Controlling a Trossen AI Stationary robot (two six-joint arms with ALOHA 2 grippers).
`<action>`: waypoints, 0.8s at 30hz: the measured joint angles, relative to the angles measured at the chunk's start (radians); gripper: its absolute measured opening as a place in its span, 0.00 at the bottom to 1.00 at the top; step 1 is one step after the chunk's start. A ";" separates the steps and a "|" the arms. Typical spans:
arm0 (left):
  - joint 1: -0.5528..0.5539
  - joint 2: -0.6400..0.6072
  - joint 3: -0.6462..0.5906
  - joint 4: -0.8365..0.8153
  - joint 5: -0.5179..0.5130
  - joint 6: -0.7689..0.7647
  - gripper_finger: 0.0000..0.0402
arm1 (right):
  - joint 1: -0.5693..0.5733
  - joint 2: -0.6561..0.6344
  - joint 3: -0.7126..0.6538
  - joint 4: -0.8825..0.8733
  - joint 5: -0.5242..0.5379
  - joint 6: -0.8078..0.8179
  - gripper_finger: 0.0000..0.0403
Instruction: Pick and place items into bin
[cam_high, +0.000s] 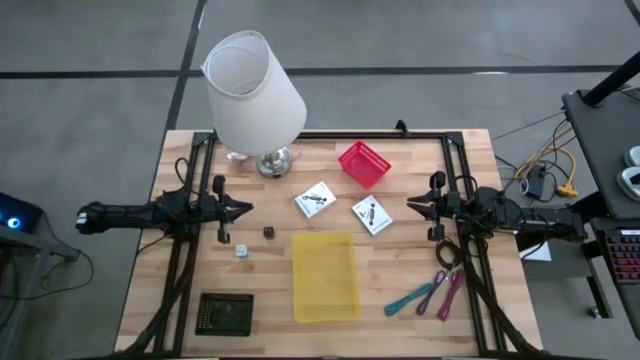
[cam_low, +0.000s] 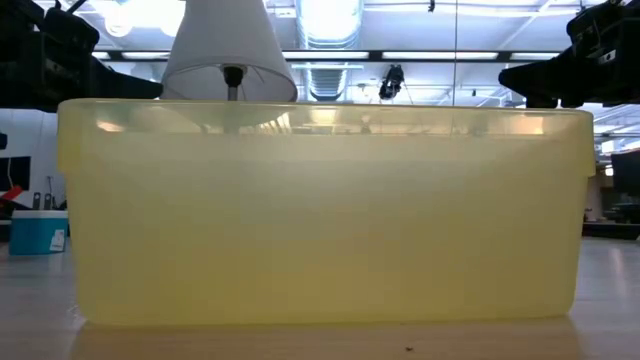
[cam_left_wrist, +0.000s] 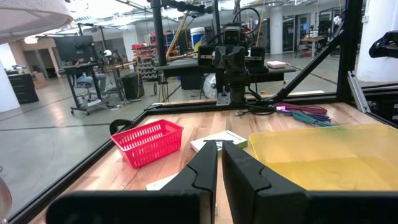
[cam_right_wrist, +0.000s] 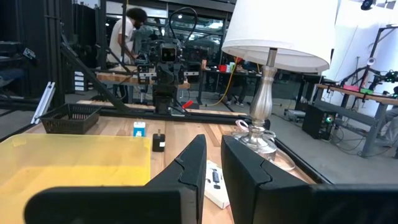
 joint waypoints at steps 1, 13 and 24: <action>0.000 0.000 0.000 0.000 0.000 0.000 0.02 | 0.000 0.000 0.000 0.000 0.000 -0.003 0.10; 0.000 0.000 0.000 0.055 -0.001 0.007 0.02 | 0.000 0.000 0.000 0.010 0.000 -0.035 0.10; 0.000 0.001 0.000 0.159 -0.009 0.196 0.02 | 0.000 0.001 0.000 0.096 0.003 -0.114 0.10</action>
